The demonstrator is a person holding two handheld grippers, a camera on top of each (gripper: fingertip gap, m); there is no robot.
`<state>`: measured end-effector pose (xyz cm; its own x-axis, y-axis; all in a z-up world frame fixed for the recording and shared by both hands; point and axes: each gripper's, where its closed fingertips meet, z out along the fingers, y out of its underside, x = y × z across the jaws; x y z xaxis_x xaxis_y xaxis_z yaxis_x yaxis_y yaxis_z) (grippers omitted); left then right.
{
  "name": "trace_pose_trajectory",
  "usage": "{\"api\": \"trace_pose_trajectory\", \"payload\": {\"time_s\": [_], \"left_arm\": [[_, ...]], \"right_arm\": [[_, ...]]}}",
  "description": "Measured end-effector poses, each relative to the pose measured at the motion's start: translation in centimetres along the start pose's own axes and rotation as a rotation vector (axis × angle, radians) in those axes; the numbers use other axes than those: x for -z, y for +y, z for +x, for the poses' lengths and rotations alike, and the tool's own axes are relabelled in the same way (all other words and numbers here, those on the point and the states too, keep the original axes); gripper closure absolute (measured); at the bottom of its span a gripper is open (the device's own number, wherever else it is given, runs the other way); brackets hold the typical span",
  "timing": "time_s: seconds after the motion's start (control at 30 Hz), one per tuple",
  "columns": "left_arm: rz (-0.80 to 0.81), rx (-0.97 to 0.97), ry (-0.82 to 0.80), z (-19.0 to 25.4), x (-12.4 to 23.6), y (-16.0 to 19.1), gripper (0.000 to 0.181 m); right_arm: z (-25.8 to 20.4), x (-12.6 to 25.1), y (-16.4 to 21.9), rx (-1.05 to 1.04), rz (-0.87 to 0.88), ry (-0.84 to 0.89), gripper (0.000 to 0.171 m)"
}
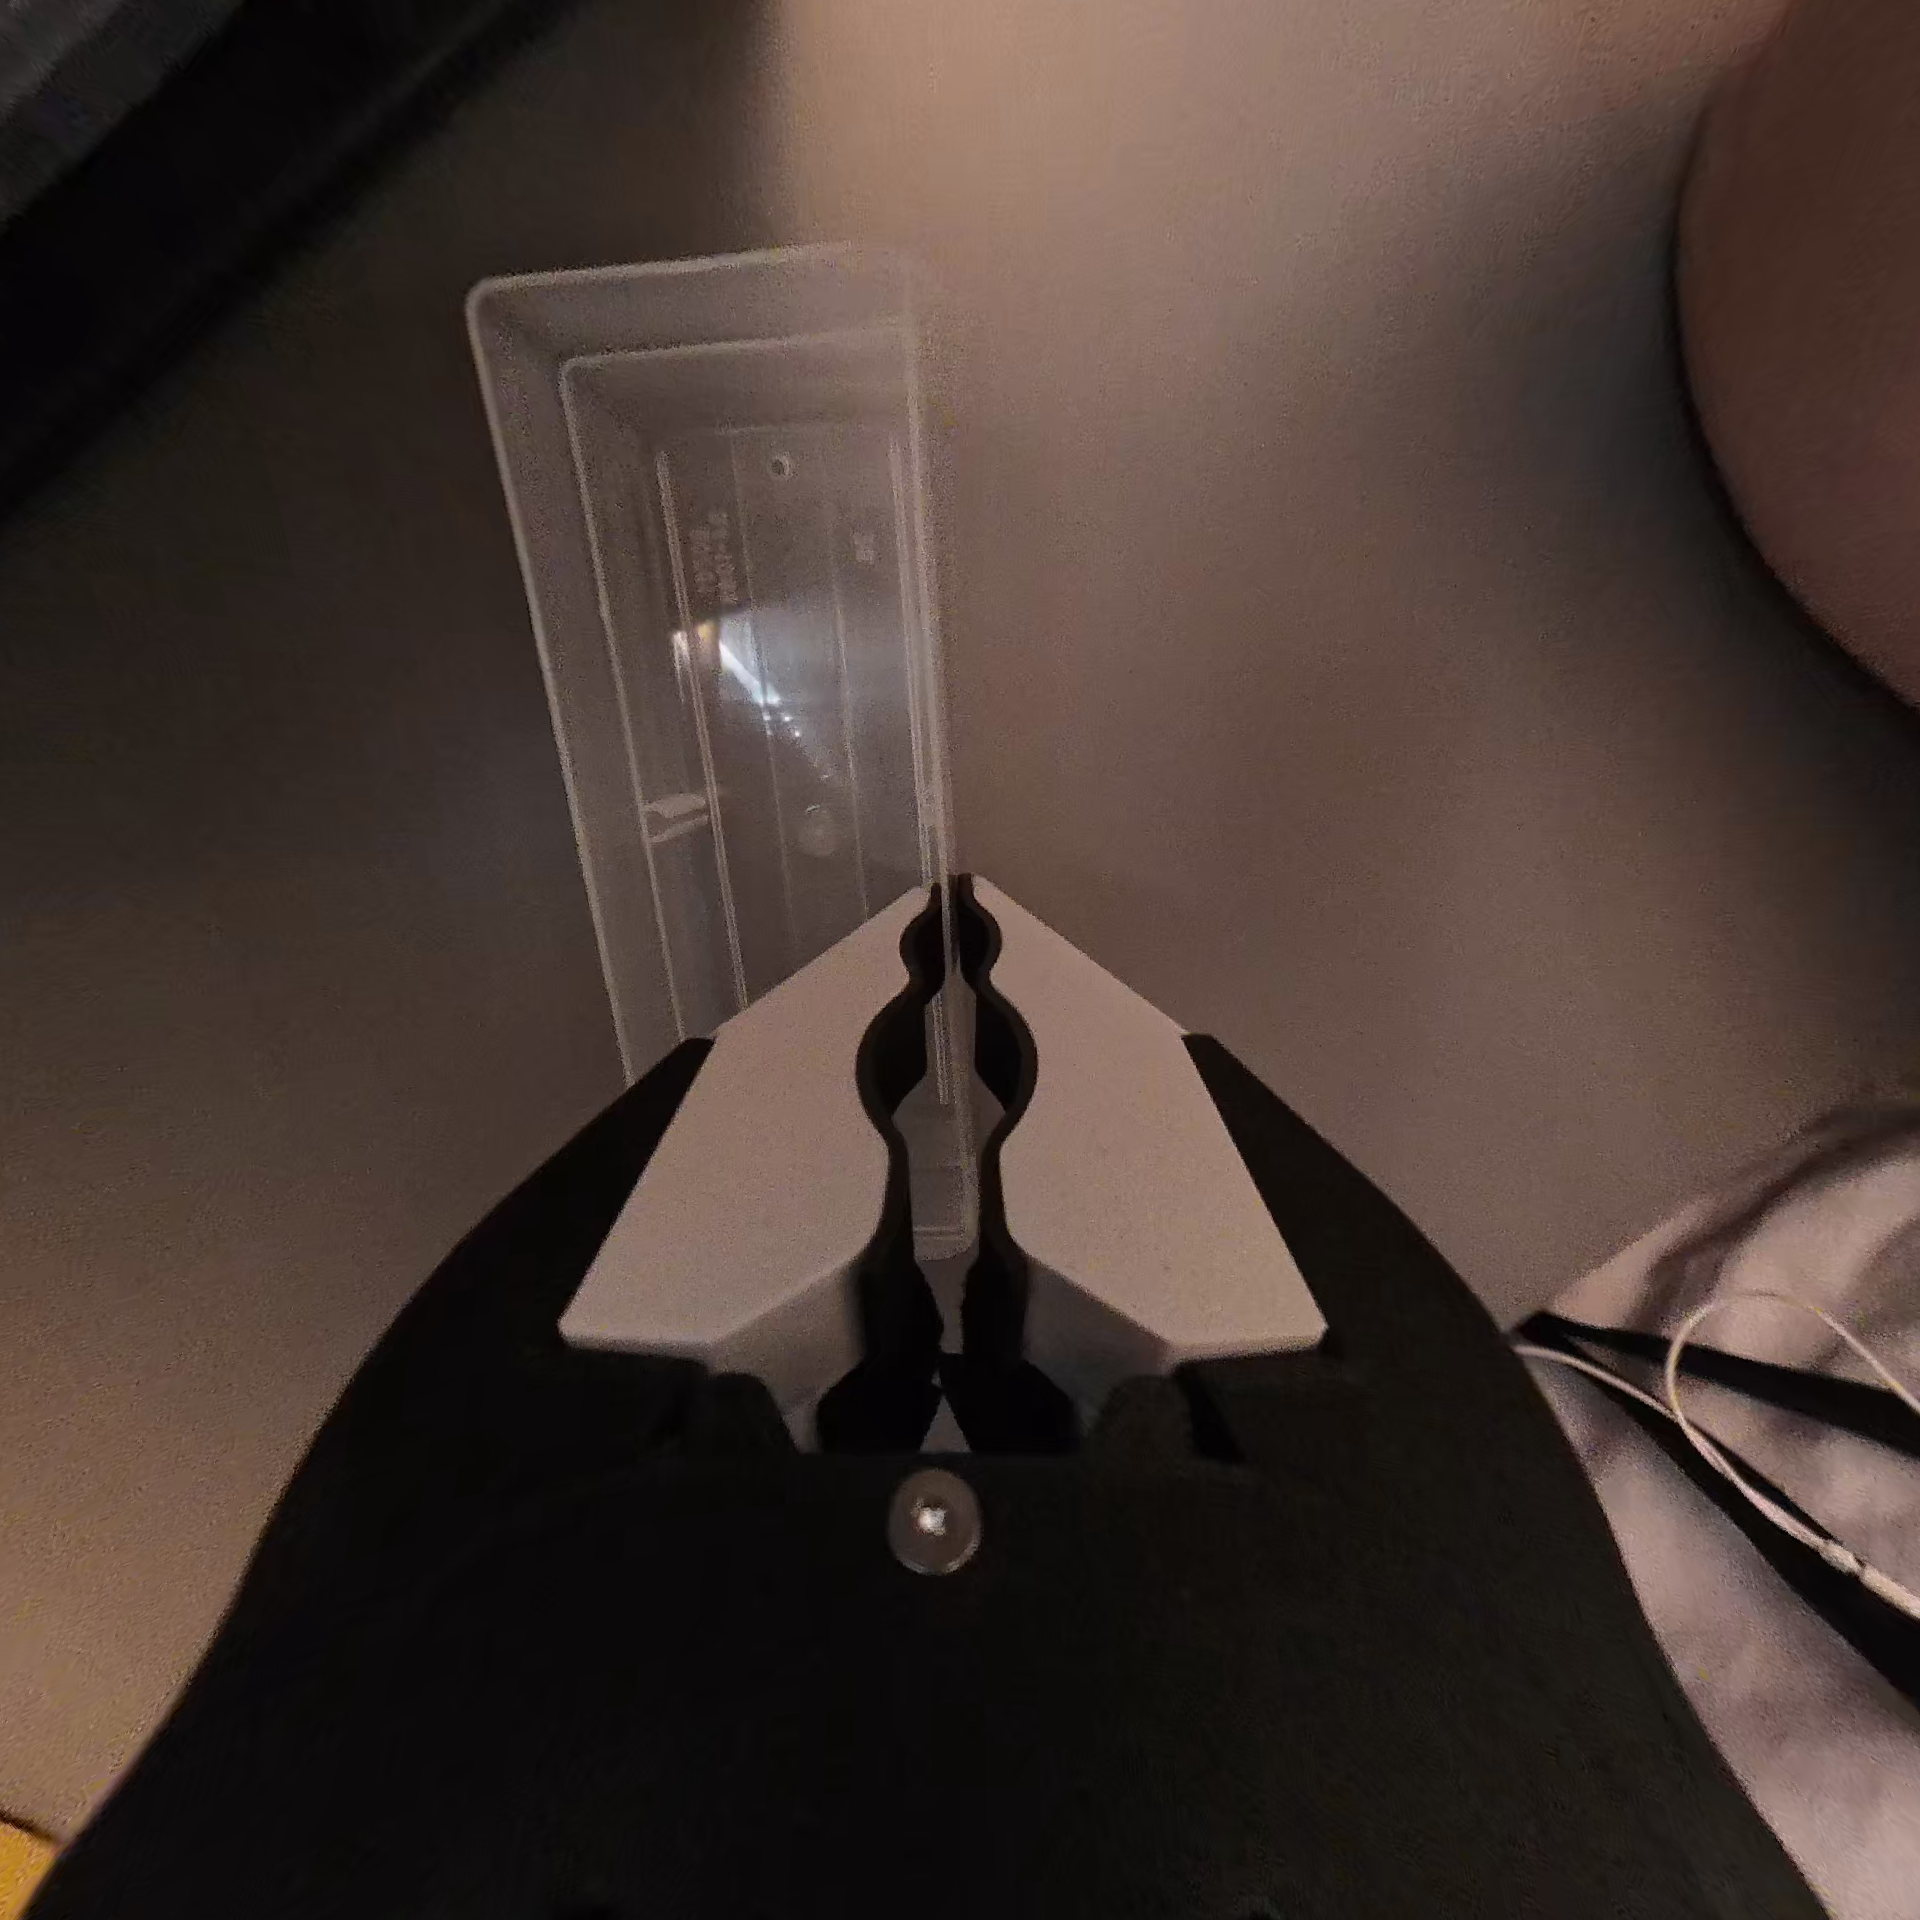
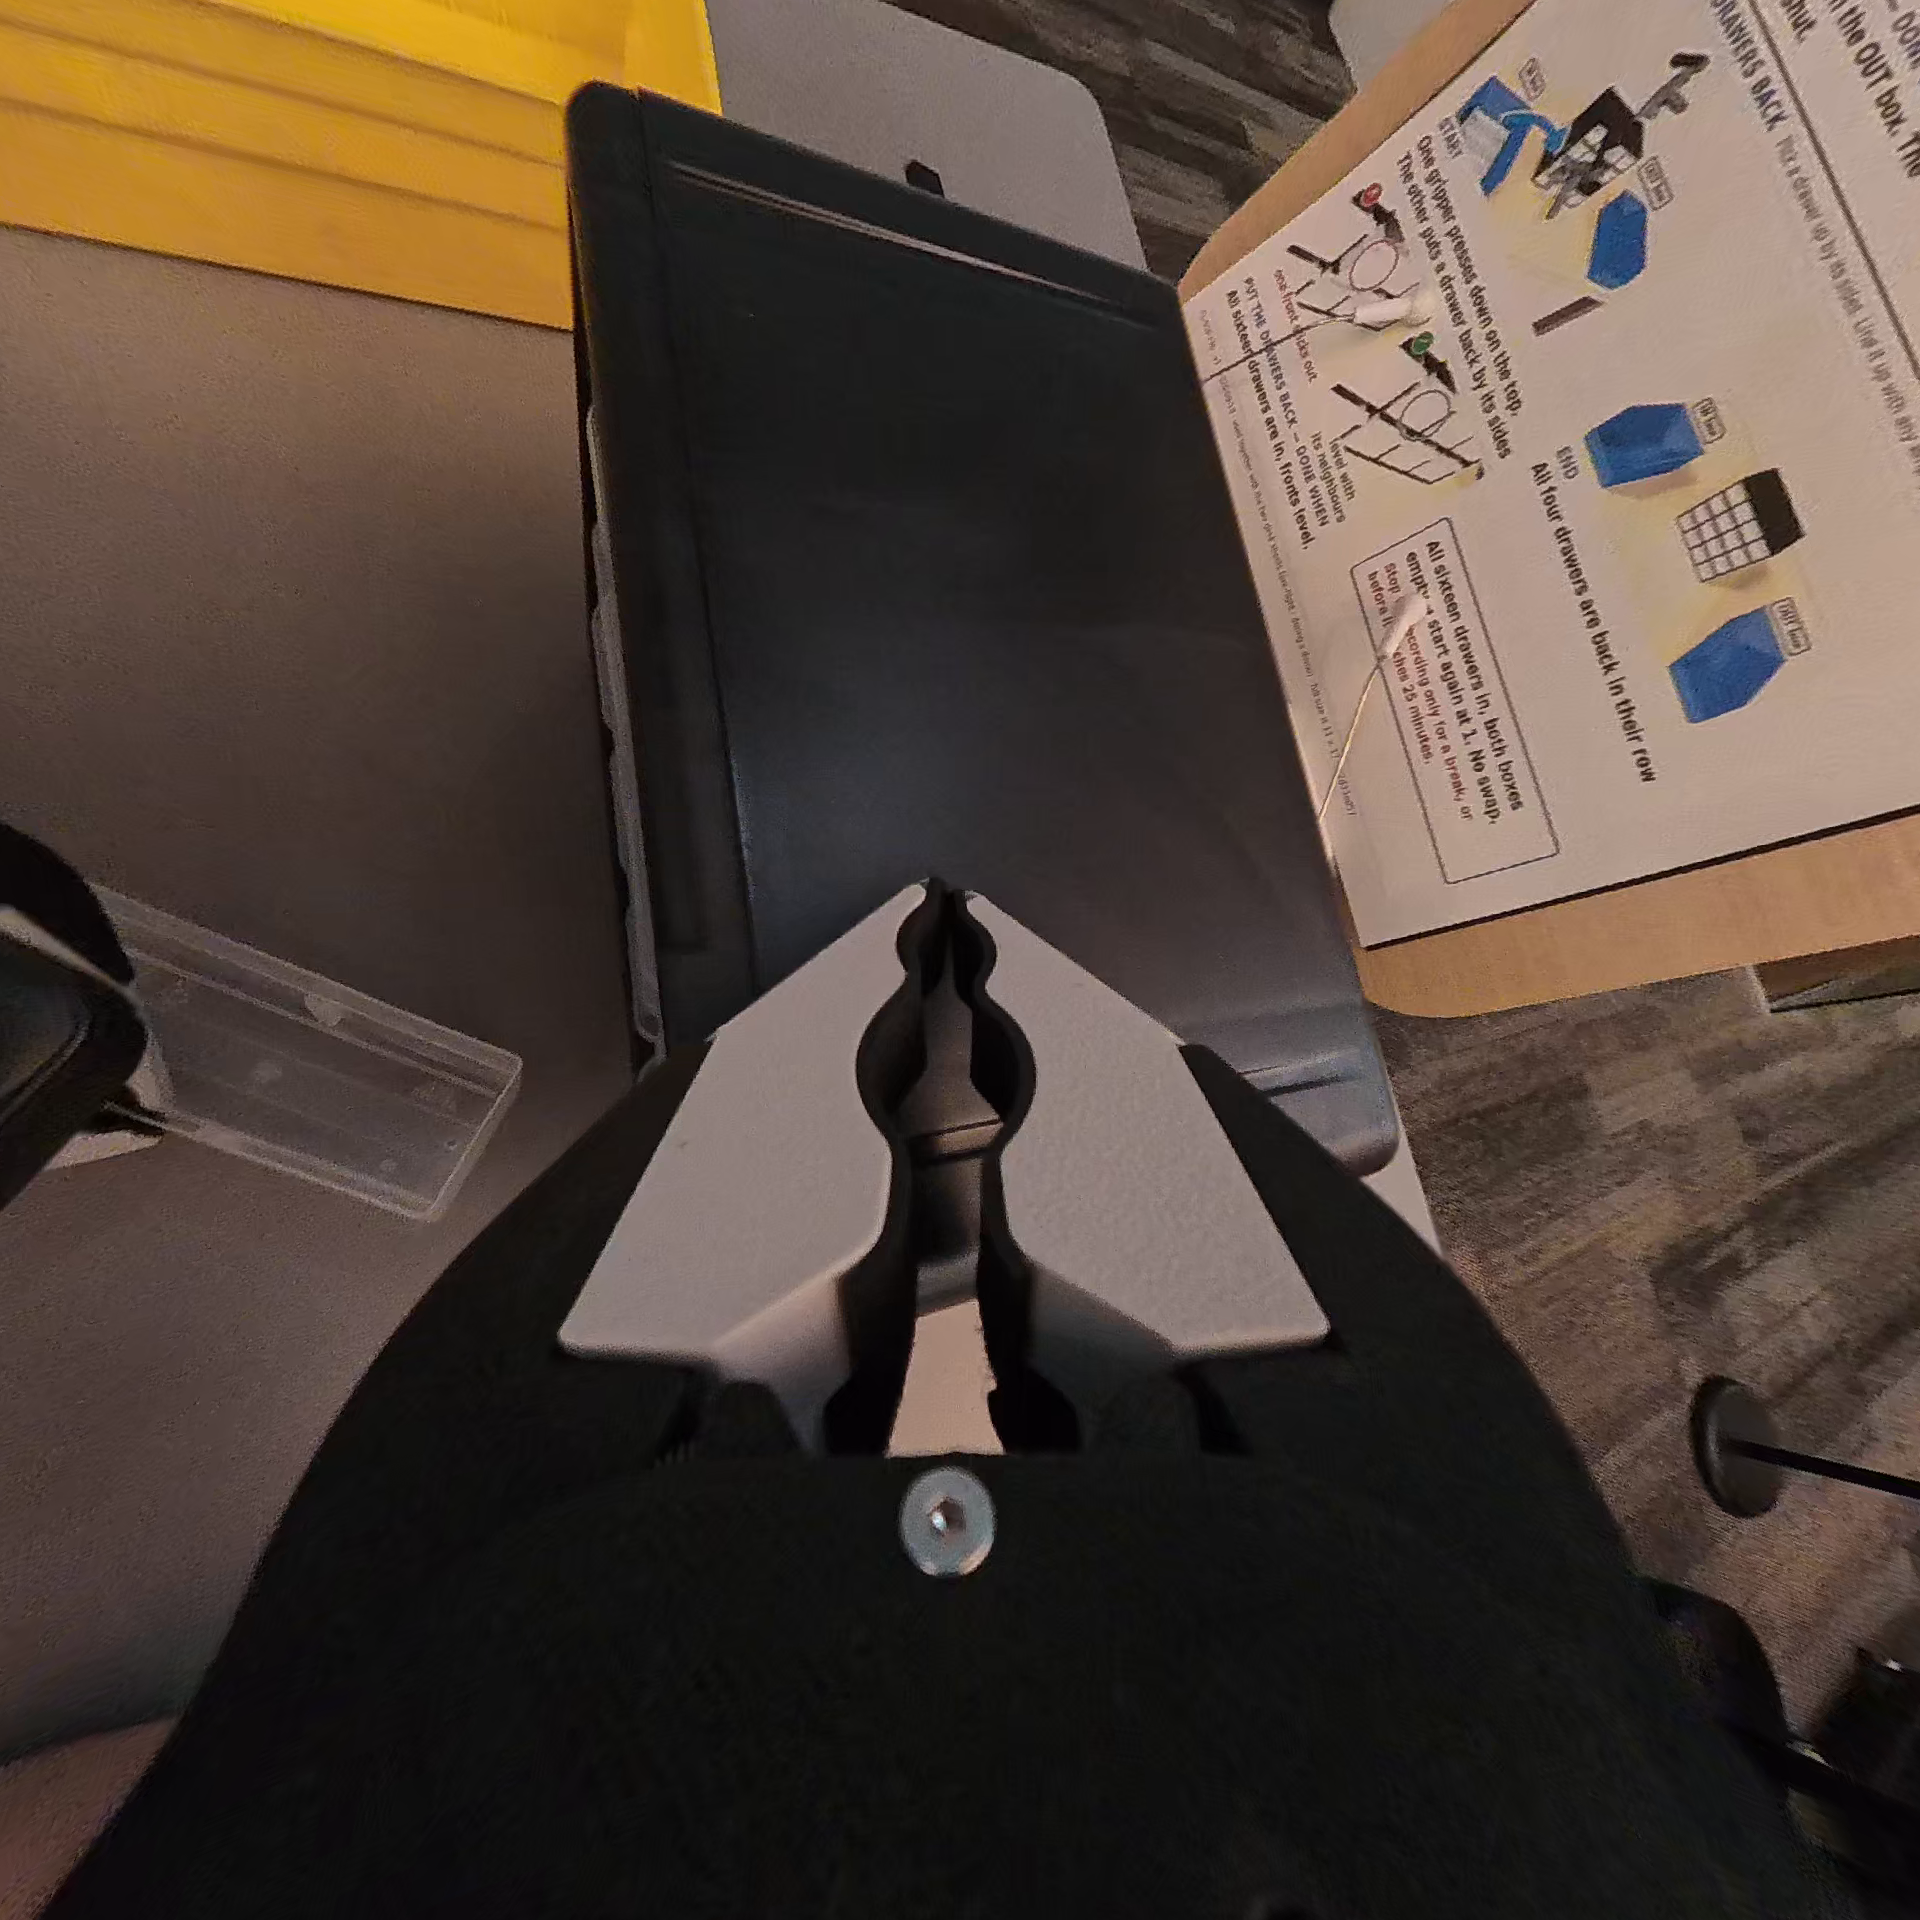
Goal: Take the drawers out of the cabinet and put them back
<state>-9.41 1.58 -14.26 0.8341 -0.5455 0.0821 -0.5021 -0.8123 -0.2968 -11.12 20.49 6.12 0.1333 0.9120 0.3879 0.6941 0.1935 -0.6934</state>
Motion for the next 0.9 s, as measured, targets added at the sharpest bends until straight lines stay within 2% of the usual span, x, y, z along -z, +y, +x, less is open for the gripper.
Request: {"api": "trace_pose_trajectory", "payload": {"time_s": [0.03,0.13,0.27,0.4,0.53,0.63,0.77,0.9], "left_arm": [[0.007,0.005,-0.006,0.2,-0.2,-0.3,0.181],[-0.016,0.017,0.018,1.4,-0.9,-0.3,0.181],[-0.015,0.04,-0.035,1.4,-1.1,-0.8,0.18],[0.102,0.072,-0.18,-0.1,0.9,-1.0,0.146],[0.219,0.088,-0.264,-1.1,3.2,-0.6,0.1],[0.234,0.079,-0.29,-1.7,3.2,0.1,0.098],[0.175,0.023,-0.328,-2.9,1.8,1.0,0.098],[0.084,-0.013,-0.237,-2.1,0.0,2.2,0.108]], "right_arm": [[0.0,0.0,0.0,0.004,-0.003,0.009,0.171],[0.0,0.0,0.0,0.001,-0.003,0.011,0.171],[-0.2,0.1,-0.2,-0.012,0.029,-0.02,0.171],[-0.4,0.3,-0.5,-0.004,0.079,-0.052,0.171],[-0.9,0.8,-0.5,0.044,0.124,-0.102,0.171],[-0.5,1.2,-0.6,0.044,0.171,-0.11,0.171],[0.2,1.4,0.0,0.0,0.193,-0.131,0.171],[0.6,1.1,0.5,-0.016,0.199,-0.146,0.171]]}}
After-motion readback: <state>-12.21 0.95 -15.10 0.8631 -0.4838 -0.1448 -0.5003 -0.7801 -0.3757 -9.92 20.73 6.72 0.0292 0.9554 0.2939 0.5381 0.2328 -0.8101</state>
